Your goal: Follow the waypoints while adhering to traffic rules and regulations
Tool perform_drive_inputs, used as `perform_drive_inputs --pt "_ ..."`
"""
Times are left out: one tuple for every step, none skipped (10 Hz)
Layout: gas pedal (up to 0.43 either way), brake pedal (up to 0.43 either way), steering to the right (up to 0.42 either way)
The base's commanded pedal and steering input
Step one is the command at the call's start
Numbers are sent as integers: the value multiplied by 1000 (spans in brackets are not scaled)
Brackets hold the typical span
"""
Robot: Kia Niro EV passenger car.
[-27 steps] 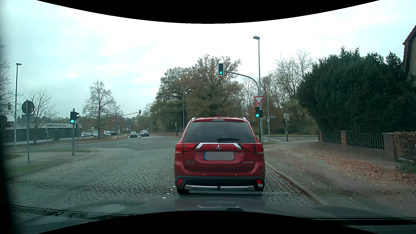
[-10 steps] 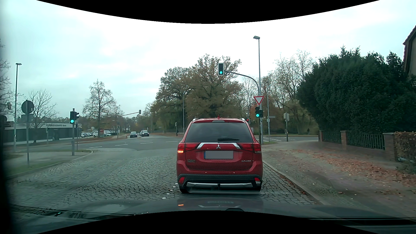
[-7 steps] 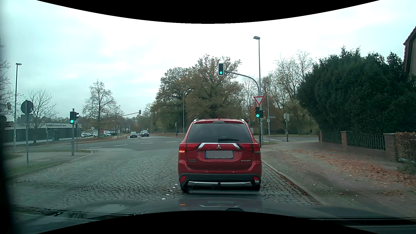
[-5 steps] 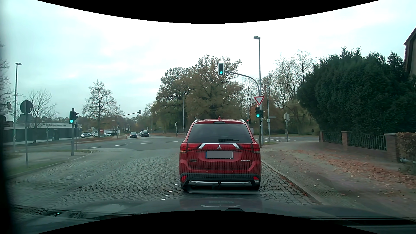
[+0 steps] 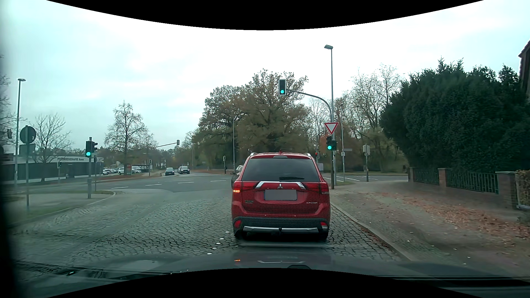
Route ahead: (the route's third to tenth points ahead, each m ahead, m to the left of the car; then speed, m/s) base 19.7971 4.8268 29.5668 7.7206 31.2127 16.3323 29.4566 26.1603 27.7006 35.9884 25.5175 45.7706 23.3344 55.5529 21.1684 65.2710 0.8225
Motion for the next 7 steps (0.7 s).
perform_drive_inputs --pt "150 0 -3" --pt "150 0 -3" --pt "150 0 -2" --pt "150 0 -3" --pt "150 0 -2" --pt "150 0 -3" --pt "150 0 -3"
